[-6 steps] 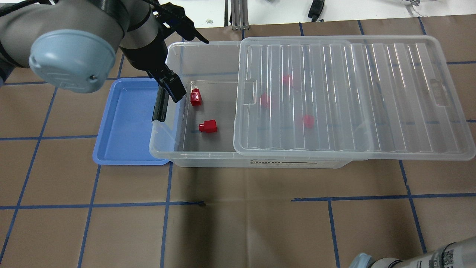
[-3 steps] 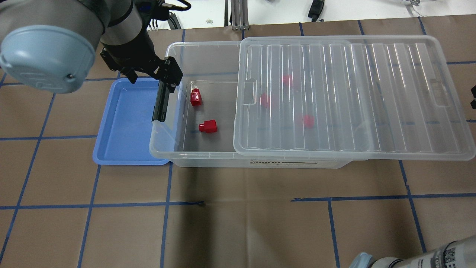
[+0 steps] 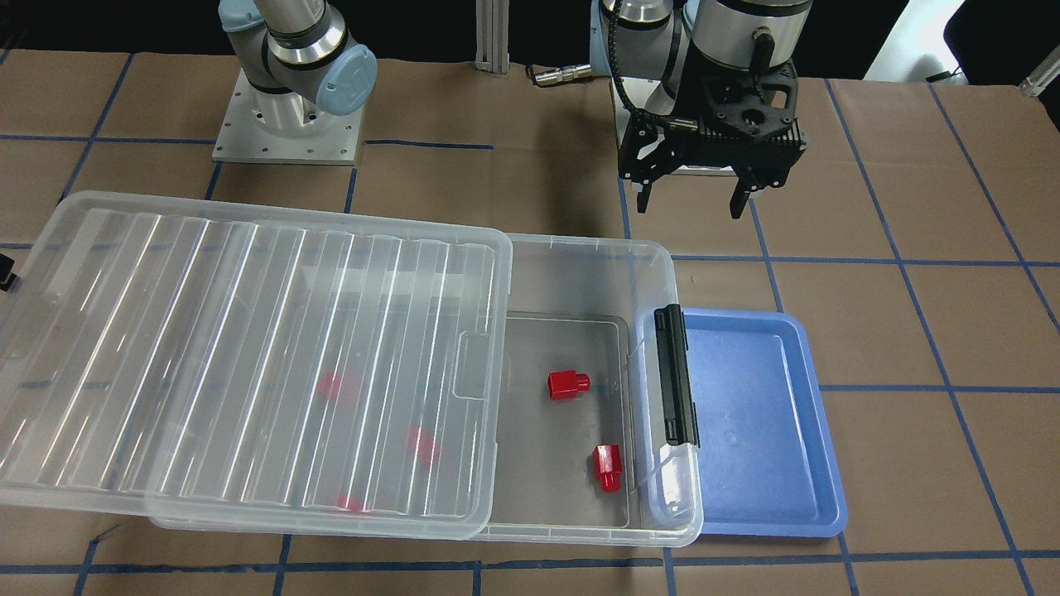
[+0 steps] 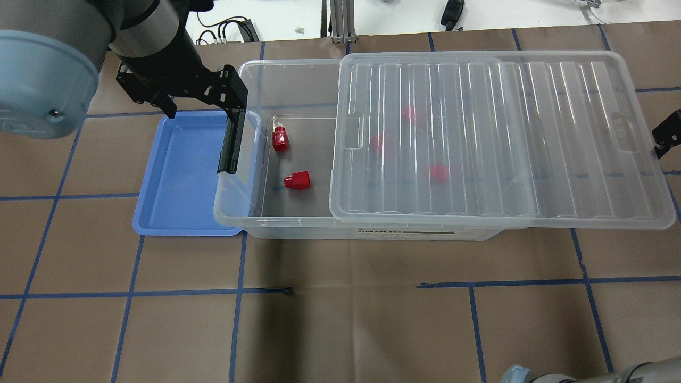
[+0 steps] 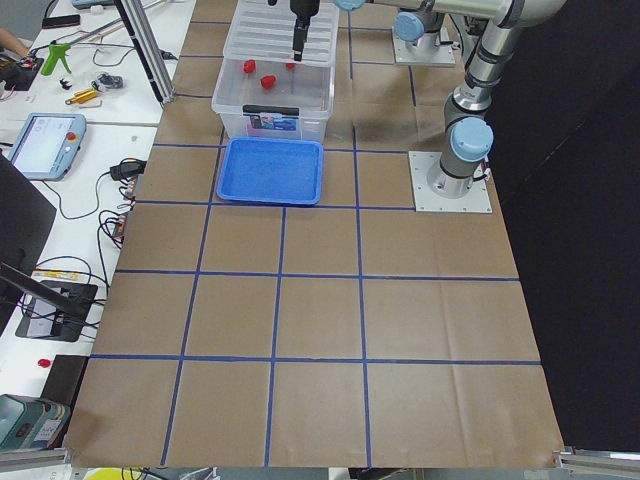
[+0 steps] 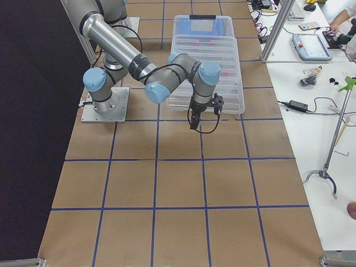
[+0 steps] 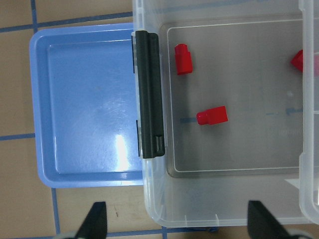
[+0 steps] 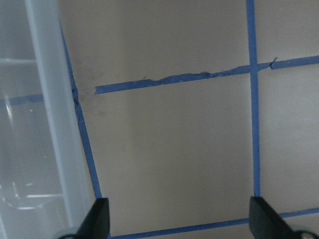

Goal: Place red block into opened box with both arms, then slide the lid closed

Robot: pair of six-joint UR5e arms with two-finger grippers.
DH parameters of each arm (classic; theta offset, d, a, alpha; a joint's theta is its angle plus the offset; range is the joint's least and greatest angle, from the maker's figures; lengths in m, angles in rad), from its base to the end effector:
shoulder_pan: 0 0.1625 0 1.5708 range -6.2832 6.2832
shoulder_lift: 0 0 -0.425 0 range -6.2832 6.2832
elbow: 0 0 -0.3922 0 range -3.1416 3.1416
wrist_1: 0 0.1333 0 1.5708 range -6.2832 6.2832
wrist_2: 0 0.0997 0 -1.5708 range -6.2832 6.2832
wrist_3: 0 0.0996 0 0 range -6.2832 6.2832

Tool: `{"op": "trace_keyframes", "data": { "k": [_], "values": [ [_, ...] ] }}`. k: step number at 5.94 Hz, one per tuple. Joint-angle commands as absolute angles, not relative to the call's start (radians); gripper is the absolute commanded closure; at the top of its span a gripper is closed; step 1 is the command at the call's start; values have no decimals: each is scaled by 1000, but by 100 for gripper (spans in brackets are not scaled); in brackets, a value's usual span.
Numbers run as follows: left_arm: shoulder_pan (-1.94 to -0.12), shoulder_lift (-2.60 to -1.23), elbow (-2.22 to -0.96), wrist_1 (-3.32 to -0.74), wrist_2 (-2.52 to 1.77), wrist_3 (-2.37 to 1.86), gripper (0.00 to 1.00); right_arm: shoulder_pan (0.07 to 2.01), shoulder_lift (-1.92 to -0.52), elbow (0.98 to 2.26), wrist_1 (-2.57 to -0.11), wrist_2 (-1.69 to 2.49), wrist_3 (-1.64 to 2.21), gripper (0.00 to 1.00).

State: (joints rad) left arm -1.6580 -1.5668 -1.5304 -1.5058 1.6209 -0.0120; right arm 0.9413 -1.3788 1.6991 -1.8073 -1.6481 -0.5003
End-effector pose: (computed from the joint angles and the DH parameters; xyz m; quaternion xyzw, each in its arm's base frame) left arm -0.1714 -0.4870 0.5169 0.0362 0.9975 -0.0558 0.0223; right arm -0.2190 -0.5140 0.3489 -0.0628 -0.9964 -0.0560 0.0102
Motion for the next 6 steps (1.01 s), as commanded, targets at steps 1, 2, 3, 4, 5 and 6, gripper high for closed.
{"op": "trace_keyframes", "data": {
  "k": [1,2,3,4,5,6],
  "values": [
    [-1617,-1556,-1543,-1523,1614,-14,2,959,-1410,1744,-1807,-1641,-499,0],
    [-1615,-1551,-1548,-1523,1612,-12,2,969,-1414,1750,-1806,-1608,-497,0],
    [-1609,-1552,-1554,-1523,1556,-9,2,994,-1414,1753,-1805,-1606,-497,0],
    [-1602,-1545,-1555,-1526,1549,4,2,1030,-1414,1752,-1805,-1606,-491,0],
    [-1603,-1546,-1562,-1525,1542,5,2,1058,-1419,1753,-1805,-1606,-474,0],
    [-1603,-1545,-1566,-1522,1548,5,2,1081,-1427,1753,-1804,-1605,-472,0]
  ]
}}
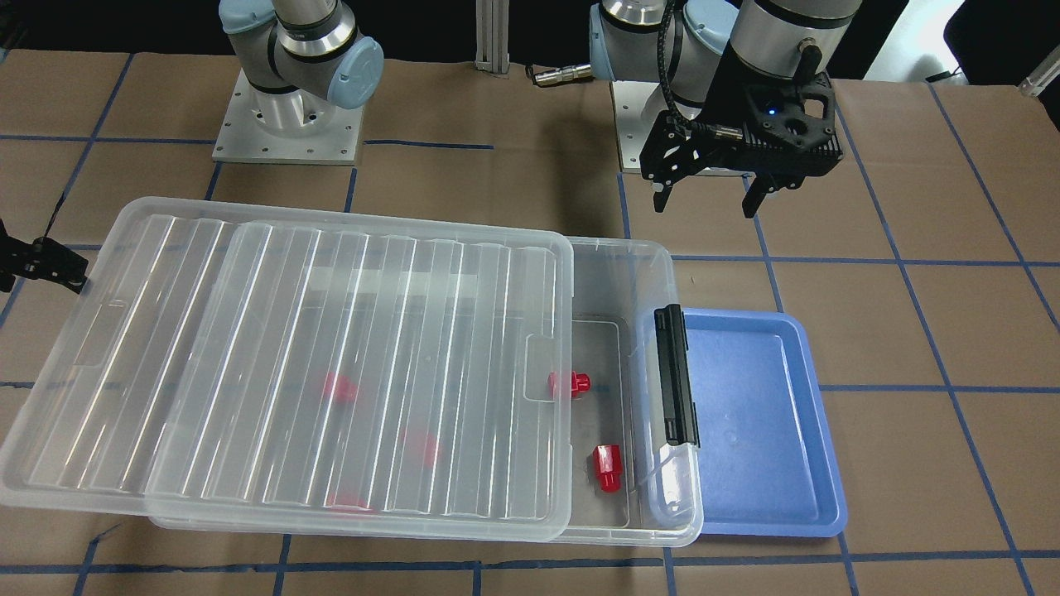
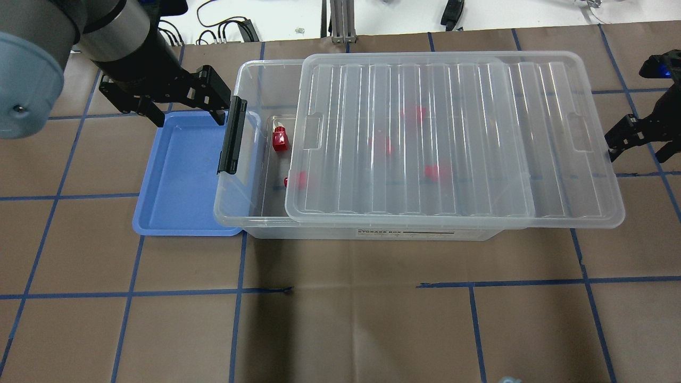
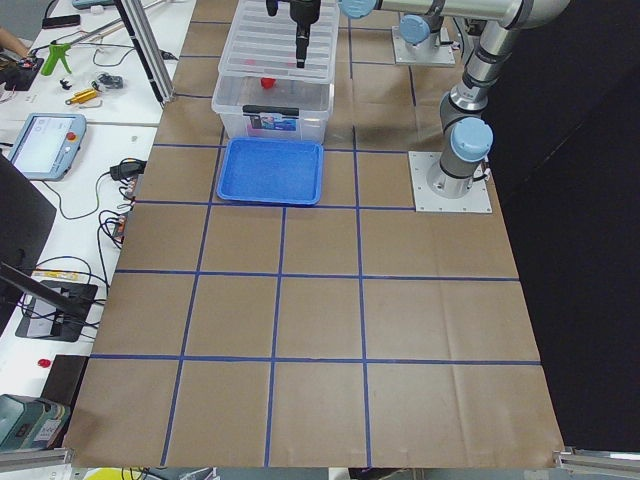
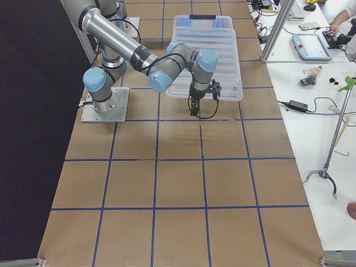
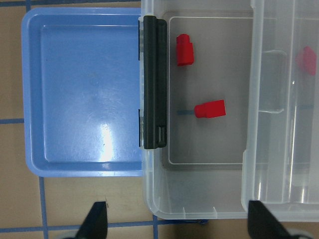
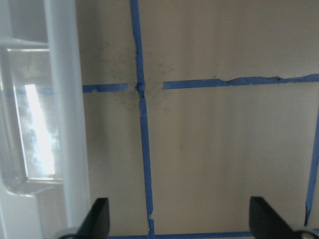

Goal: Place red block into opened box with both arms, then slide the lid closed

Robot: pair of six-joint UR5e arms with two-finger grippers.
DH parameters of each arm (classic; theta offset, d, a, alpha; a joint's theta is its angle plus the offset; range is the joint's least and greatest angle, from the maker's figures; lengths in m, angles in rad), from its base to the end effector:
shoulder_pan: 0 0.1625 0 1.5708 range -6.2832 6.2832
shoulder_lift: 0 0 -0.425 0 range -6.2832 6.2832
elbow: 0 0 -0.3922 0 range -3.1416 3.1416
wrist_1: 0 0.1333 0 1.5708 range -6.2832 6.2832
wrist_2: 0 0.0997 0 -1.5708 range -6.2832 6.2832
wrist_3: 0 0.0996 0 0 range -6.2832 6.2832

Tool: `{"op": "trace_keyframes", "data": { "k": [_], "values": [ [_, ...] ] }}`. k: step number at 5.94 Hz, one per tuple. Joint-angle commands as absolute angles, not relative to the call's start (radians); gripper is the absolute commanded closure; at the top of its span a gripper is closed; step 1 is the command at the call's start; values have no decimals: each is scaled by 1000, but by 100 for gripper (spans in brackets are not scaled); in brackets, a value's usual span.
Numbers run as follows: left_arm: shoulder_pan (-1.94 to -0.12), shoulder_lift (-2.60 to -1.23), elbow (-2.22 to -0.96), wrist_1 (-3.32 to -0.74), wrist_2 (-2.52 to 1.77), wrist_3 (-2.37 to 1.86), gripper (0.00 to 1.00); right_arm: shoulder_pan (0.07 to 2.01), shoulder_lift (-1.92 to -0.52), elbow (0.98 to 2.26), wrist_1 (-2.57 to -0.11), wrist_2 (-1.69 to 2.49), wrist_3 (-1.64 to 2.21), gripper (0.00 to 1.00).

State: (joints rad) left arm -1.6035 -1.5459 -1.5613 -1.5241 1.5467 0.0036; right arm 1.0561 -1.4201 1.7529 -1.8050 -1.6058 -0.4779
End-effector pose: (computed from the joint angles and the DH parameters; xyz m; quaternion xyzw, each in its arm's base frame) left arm -0.1516 -0.4841 0.5097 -0.0186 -0.9989 0.0403 0.0126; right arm -0.1449 -0.5199 0.3457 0.0175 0.9985 0.0517 0.0081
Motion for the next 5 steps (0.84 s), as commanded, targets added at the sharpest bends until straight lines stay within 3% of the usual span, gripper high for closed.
{"op": "trace_keyframes", "data": {
  "k": [1,5],
  "values": [
    [-1601,-1545,-1565,-1522,1543,5,2,1122,-1427,1753,-1804,-1589,-450,0],
    [-1598,-1545,-1566,-1516,1548,5,2,1205,-1439,1753,-1802,-1589,-352,0]
  ]
}}
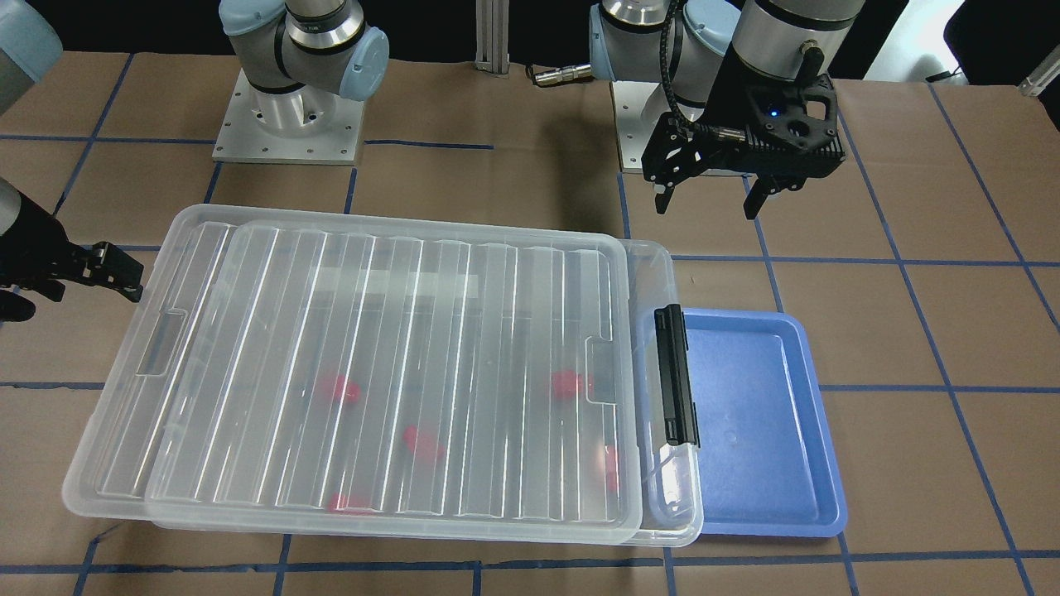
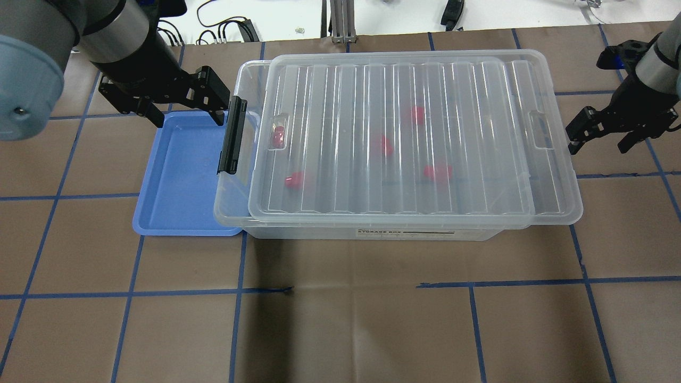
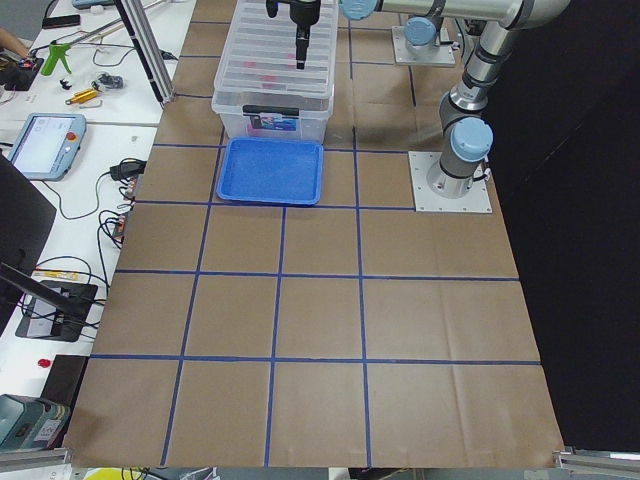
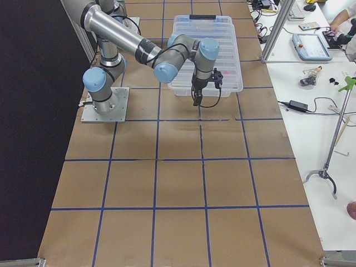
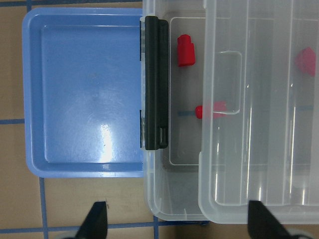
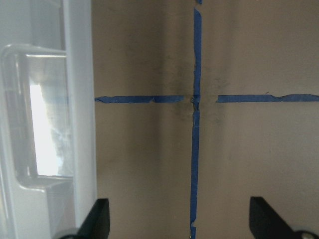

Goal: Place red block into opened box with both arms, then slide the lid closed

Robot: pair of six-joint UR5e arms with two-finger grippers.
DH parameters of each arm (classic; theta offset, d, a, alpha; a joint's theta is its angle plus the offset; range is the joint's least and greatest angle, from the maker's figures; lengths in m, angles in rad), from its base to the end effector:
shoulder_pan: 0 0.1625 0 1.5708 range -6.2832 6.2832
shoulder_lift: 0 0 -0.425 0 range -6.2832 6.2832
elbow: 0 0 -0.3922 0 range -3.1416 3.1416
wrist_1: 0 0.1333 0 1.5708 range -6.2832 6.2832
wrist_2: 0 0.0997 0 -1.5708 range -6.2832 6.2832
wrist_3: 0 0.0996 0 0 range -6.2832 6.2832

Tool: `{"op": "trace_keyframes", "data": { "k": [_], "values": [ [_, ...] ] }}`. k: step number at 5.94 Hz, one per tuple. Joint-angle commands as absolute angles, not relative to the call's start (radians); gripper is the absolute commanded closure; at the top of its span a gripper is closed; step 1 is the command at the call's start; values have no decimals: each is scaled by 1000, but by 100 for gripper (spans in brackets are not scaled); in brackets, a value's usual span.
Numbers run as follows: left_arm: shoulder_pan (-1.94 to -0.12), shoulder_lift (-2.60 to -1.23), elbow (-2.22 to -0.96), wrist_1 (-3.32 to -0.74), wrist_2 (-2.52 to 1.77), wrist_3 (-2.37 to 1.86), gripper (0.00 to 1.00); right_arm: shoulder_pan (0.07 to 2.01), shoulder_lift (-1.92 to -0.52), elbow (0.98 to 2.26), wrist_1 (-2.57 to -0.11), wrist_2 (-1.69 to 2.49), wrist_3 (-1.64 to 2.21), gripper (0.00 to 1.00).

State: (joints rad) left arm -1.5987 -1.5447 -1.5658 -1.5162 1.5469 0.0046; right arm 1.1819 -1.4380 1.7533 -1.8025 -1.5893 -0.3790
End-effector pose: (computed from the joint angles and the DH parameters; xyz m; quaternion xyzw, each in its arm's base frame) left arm -0.1493 -0.4848 0.5089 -0.0167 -0.9989 0.0427 0.0124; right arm -0.0756 -0.5312 0.3546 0.0046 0.9991 0.0422 0.0071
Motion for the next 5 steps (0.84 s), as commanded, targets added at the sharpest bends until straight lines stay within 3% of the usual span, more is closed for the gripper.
{"op": "trace_keyframes", "data": {
  "k": [1,5],
  "values": [
    [-1598,-1545,-1566,-1516,1549,5,2,1207,-1440,1753,-1802,-1589,-351,0],
    [-1598,-1545,-1568,-1517,1549,5,2,1247,-1446,1714,-1806,-1597,-350,0]
  ]
}}
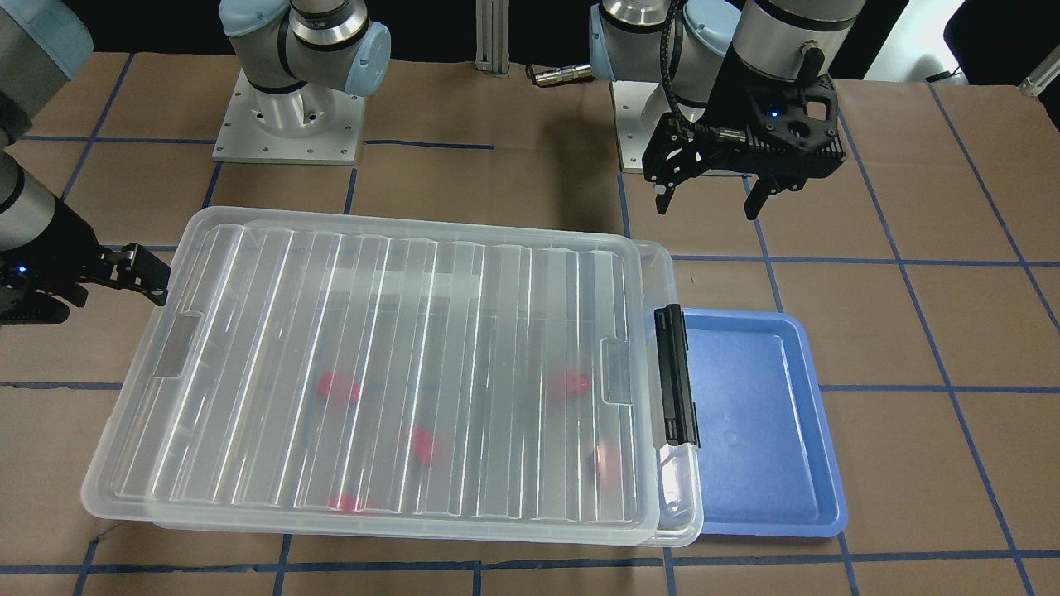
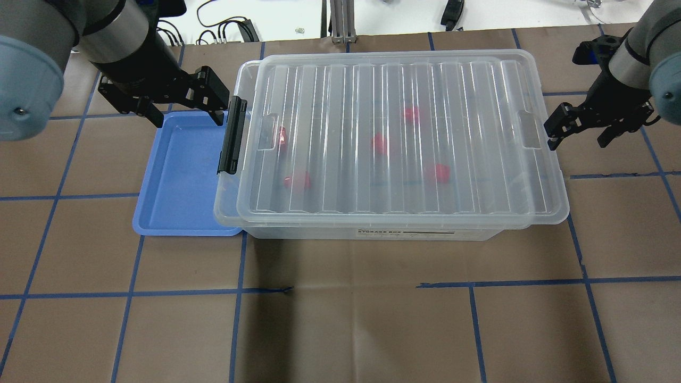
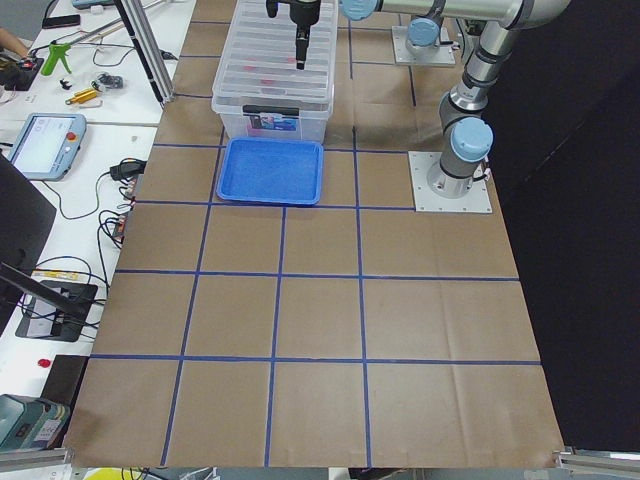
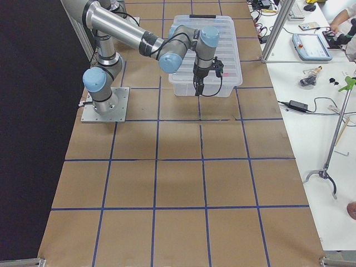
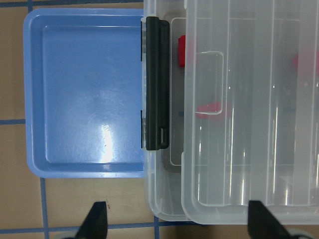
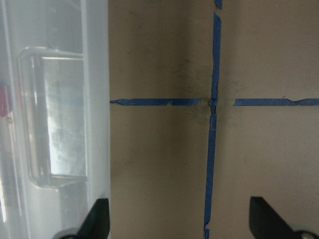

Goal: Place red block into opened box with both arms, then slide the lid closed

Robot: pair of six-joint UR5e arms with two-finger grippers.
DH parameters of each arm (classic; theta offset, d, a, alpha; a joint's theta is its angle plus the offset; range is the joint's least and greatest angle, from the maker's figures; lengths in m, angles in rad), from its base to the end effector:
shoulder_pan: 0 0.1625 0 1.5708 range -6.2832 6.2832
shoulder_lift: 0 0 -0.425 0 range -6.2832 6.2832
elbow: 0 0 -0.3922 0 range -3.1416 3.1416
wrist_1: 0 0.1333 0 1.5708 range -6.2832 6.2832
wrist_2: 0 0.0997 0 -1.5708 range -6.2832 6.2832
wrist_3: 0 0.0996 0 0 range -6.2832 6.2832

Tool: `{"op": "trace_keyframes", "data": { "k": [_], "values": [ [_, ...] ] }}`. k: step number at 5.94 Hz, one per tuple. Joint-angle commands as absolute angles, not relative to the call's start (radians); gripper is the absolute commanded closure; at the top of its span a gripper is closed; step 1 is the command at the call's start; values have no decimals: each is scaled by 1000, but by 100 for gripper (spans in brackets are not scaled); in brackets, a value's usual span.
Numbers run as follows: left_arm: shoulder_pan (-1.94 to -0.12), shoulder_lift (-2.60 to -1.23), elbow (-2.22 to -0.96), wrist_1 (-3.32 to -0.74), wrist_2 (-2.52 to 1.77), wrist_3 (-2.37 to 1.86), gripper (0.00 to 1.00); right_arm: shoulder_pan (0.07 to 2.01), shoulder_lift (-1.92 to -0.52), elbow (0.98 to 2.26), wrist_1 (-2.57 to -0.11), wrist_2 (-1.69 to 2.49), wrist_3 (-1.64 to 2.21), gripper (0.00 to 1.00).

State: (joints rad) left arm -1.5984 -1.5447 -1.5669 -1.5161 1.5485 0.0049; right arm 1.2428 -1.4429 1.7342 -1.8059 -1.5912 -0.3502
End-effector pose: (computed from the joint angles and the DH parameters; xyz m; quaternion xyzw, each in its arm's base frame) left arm -0.1490 -0.4848 0.5083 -0.0167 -0.9989 0.0422 0.0116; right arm -0.0445 -0.5382 0.3664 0.0114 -0.9995 -0.0299 0.0003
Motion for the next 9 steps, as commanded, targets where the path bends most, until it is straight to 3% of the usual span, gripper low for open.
{"op": "trace_keyframes", "data": {
  "k": [1,6,9],
  "values": [
    [-1598,-1545,-1568,-1517,1549,5,2,1253,-1472,1659,-1745,-1589,-333,0],
    [-1598,-1545,-1568,-1517,1551,5,2,1508,-1474,1413,-1443,-1544,130,0],
    [-1598,-1543,-1568,-1523,1551,5,2,1523,-1471,1393,-1419,-1552,149,0]
  ]
}}
